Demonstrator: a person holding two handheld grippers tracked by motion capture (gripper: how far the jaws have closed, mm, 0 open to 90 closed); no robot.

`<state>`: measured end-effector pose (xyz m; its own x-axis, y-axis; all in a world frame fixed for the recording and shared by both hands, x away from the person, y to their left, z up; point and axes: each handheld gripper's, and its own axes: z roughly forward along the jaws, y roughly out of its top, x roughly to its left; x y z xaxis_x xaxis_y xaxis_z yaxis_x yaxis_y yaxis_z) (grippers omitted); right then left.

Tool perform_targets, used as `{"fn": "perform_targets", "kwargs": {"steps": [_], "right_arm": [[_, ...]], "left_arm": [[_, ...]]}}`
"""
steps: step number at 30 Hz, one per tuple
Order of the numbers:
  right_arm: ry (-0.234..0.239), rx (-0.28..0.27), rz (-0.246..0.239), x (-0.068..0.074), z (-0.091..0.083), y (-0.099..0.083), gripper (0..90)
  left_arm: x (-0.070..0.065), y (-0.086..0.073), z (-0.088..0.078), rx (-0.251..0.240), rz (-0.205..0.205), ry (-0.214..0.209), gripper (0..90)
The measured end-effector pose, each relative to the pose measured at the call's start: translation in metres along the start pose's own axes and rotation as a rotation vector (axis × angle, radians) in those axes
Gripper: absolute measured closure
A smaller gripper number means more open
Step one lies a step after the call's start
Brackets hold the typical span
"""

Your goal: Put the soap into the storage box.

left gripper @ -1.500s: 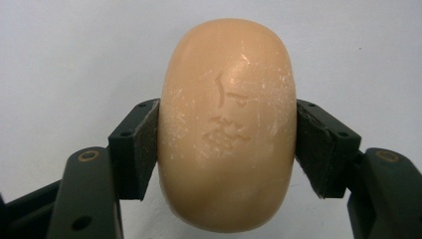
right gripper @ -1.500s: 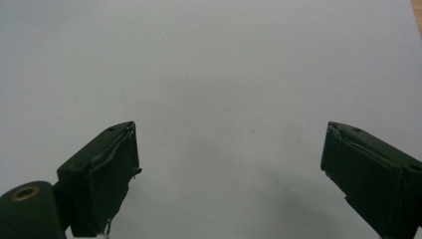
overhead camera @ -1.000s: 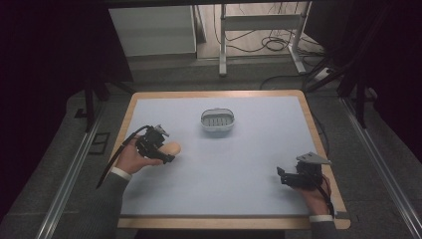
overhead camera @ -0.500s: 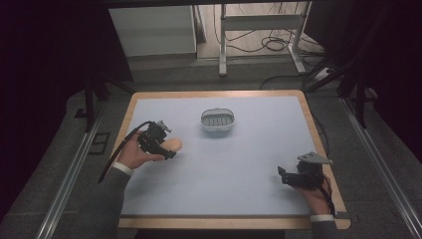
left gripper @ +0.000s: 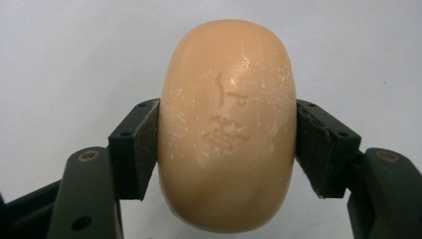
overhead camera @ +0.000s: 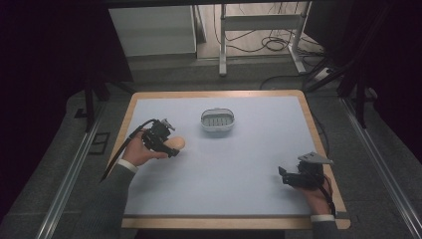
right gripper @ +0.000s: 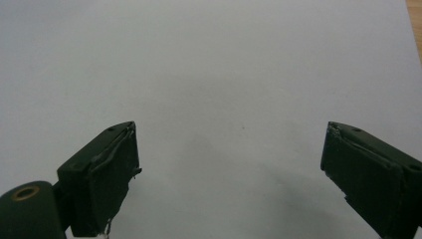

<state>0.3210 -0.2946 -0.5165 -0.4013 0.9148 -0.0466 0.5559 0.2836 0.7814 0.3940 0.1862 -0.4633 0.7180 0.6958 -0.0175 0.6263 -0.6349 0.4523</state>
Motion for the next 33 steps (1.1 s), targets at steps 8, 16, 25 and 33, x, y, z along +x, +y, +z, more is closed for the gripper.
{"fn": "perform_targets", "kwargs": {"steps": [8,16,25,33], "right_arm": [[-0.002,0.003,-0.001,0.0,0.0,-0.001,8.0],[-0.007,0.001,0.0,-0.001,-0.001,-0.001,8.0],[-0.008,0.0,0.0,-0.002,-0.001,-0.001,8.0],[-0.007,-0.001,0.002,-0.003,-0.001,-0.001,8.1]], "left_arm": [[0.002,0.007,0.0,0.0,0.006,0.009,32.6],[0.004,0.012,0.001,0.002,0.009,0.019,32.6],[0.004,0.02,0.003,-0.006,0.012,0.021,32.6],[0.006,0.028,0.007,0.003,0.027,0.021,32.6]]}}
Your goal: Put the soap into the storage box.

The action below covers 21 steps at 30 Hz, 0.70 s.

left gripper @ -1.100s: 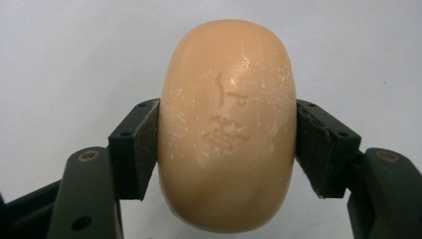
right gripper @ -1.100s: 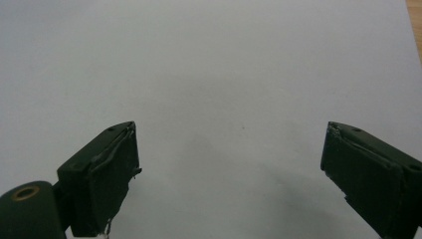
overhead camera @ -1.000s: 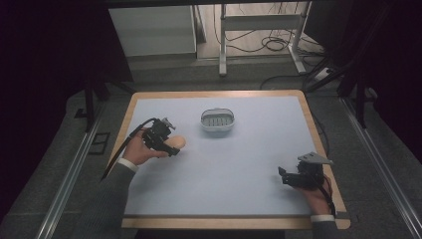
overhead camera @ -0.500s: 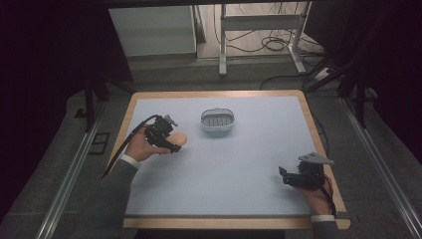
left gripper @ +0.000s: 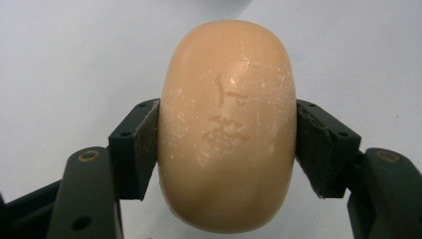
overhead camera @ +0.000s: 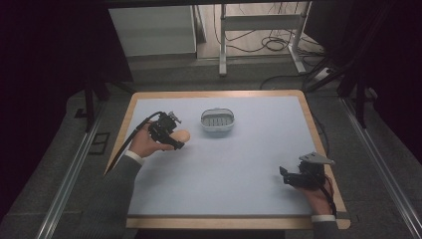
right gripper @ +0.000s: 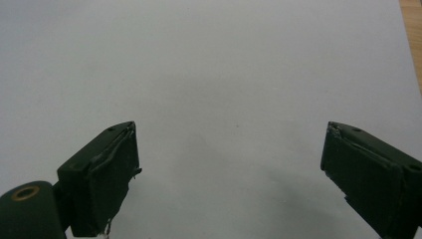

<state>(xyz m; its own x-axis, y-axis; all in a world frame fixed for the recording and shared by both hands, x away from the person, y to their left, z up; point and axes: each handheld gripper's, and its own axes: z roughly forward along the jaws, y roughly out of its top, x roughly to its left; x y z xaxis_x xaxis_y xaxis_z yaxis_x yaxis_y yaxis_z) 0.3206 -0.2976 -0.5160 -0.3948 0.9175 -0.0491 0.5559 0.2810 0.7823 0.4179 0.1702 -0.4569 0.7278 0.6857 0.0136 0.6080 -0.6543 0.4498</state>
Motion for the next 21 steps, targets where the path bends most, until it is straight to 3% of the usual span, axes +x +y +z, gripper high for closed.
{"fn": "perform_targets", "kwargs": {"steps": [21], "right_arm": [[-0.004,0.0,0.003,-0.002,-0.001,0.0,8.1]], "left_arm": [[-0.001,0.02,0.007,0.013,0.044,0.008,32.6]]}}
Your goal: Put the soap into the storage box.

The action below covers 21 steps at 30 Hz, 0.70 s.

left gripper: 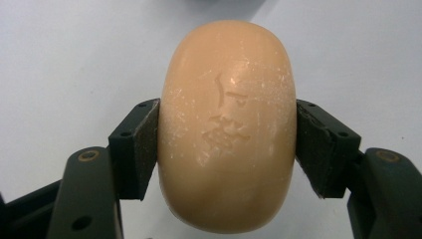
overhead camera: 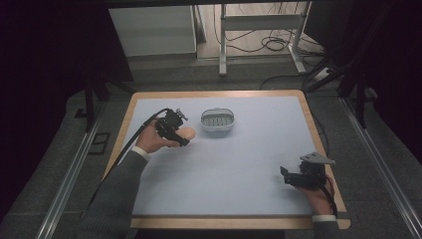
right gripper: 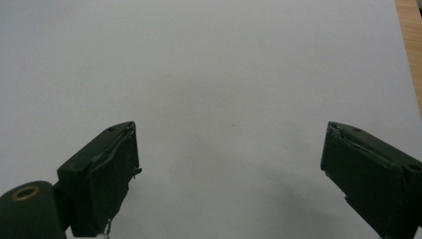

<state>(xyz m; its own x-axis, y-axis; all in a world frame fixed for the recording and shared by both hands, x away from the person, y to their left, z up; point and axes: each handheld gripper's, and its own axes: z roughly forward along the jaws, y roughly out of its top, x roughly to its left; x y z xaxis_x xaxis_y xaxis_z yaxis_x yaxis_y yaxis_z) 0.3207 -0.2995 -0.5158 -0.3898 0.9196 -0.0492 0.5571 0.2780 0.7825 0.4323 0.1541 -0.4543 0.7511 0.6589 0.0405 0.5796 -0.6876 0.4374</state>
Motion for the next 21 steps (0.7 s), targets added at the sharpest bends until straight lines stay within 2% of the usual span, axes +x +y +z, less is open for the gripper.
{"fn": "perform_targets", "kwargs": {"steps": [21], "right_arm": [[-0.003,0.003,0.006,-0.003,0.0,-0.001,8.0]], "left_arm": [[0.001,0.023,0.003,0.005,0.028,0.001,32.7]]}}
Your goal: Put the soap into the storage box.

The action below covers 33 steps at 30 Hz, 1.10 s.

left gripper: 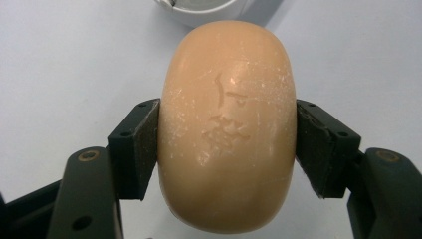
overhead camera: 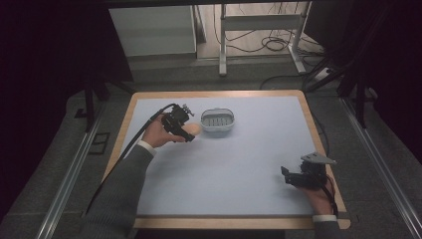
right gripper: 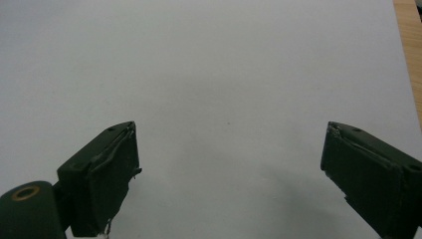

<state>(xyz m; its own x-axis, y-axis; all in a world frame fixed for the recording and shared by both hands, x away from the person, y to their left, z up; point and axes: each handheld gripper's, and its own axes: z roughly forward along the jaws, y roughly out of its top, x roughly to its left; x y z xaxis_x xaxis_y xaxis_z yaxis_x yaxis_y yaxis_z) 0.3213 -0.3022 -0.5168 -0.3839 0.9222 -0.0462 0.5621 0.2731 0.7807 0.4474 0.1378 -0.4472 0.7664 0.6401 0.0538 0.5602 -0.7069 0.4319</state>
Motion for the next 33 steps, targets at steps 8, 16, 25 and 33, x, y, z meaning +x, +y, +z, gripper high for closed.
{"fn": "perform_targets", "kwargs": {"steps": [8,16,25,33], "right_arm": [[0.0,0.001,0.0,0.0,0.0,0.0,8.1],[-0.002,0.003,-0.001,0.0,0.001,0.0,8.0],[-0.003,0.003,-0.002,-0.001,0.001,-0.001,8.0],[-0.006,0.003,-0.002,-0.002,0.0,-0.001,8.1]], "left_arm": [[0.002,0.005,-0.001,-0.001,0.005,0.003,32.6],[0.004,0.011,-0.001,-0.006,0.008,0.003,32.6],[0.004,0.021,0.002,-0.009,0.018,0.0,32.6],[0.005,0.032,0.005,-0.018,0.031,0.005,32.7]]}}
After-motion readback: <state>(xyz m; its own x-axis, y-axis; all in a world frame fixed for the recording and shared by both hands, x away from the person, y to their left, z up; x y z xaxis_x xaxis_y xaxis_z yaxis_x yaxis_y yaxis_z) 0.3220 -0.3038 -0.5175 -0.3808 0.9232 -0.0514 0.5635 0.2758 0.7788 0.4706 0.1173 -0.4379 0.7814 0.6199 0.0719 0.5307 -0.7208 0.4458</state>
